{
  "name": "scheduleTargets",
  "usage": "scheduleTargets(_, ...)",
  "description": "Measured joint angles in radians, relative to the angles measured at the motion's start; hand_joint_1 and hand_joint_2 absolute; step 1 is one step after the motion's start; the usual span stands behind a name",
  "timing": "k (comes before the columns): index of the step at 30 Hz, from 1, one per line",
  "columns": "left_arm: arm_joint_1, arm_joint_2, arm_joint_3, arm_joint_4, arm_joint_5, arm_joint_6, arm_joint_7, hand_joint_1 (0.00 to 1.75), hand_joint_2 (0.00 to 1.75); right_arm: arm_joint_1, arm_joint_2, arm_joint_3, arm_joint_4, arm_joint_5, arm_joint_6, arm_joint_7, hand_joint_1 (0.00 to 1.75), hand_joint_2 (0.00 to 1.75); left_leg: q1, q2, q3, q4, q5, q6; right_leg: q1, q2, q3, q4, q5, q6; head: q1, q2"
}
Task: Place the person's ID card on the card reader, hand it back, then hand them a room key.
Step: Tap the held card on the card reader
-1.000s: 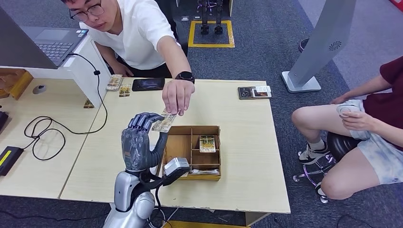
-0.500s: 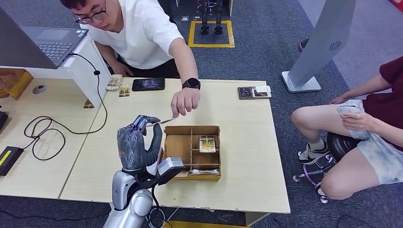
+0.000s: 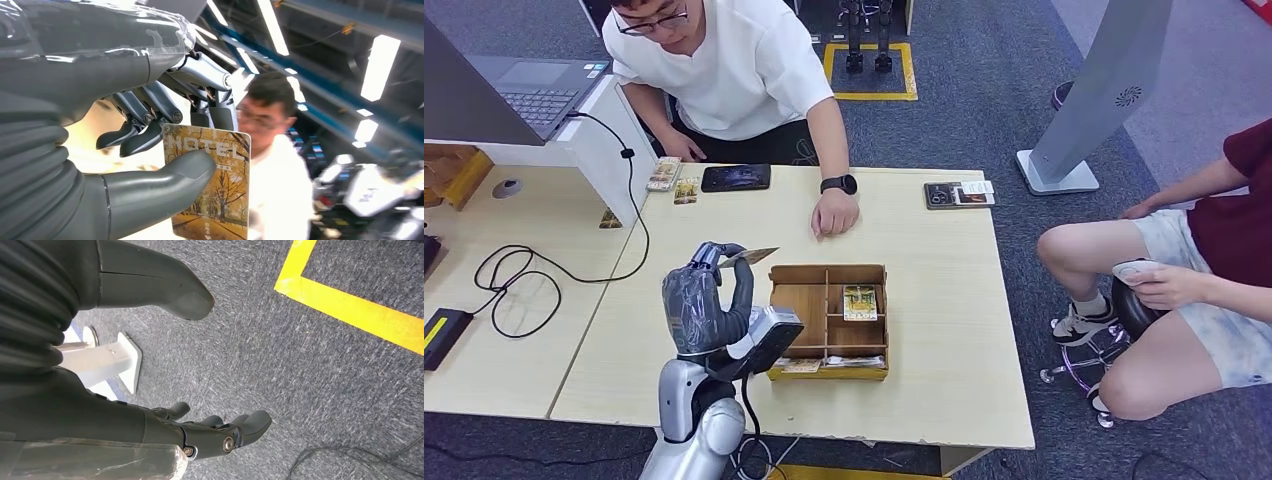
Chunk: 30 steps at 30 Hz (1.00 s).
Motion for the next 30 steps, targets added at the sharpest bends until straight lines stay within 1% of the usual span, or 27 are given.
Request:
scheduleTargets(3, -0.005, 0.028, -0.002, 0.022, -0.057, 0.0, 0.091, 1.75, 1.75, -0.001, -0.002, 0.001, 0.002, 0.0, 0.002, 0.002, 0.0, 1.75, 0.0, 0.0, 0.0, 0.0, 0.0, 0.0, 0.0, 0.0, 0.0, 0.0, 0.0, 0.0, 0.0, 0.0)
scheduleTargets(7, -0.014, 0.065, -0.004, 0.052, -0.129, 0.0, 0.171, 1.75, 1.75, -0.004, -0.005, 0.003, 0.002, 0.0, 0.005, 0.004, 0.0, 1.75, 0.0, 0.0, 0.0, 0.0, 0.0, 0.0, 0.0, 0.001, 0.0, 0.0, 0.0, 0.0, 0.0, 0.0)
scheduleTargets(15, -0.021, 0.114, -0.004, 0.085, -0.263, 0.0, 0.272, 1.75, 1.75, -0.007, -0.01, 0.008, 0.002, 0.001, 0.011, 0.007, 0.0, 1.75, 0.0, 0.0, 0.0, 0.0, 0.0, 0.0, 0.0, 0.001, 0.0, 0.0, 0.0, 0.0, 0.0, 0.0)
scheduleTargets(21, -0.021, 0.156, -0.019, 0.127, -0.344, 0.0, 0.369, 1.75, 1.75, -0.008, -0.013, 0.009, 0.002, 0.0, 0.02, 0.008, 0.0, 1.75, 0.0, 0.0, 0.0, 0.0, 0.0, 0.0, 0.0, 0.001, 0.0, 0.0, 0.0, 0.0, 0.0, 0.0)
scheduleTargets(30, -0.022, 0.201, -0.064, 0.219, -0.365, 0.0, 0.433, 1.75, 1.75, -0.008, -0.018, 0.01, 0.001, -0.001, 0.022, 0.009, 0.0, 1.75, 0.0, 0.0, 0.0, 0.0, 0.0, 0.0, 0.0, 0.001, 0.0, 0.0, 0.0, 0.0, 0.0, 0.0)
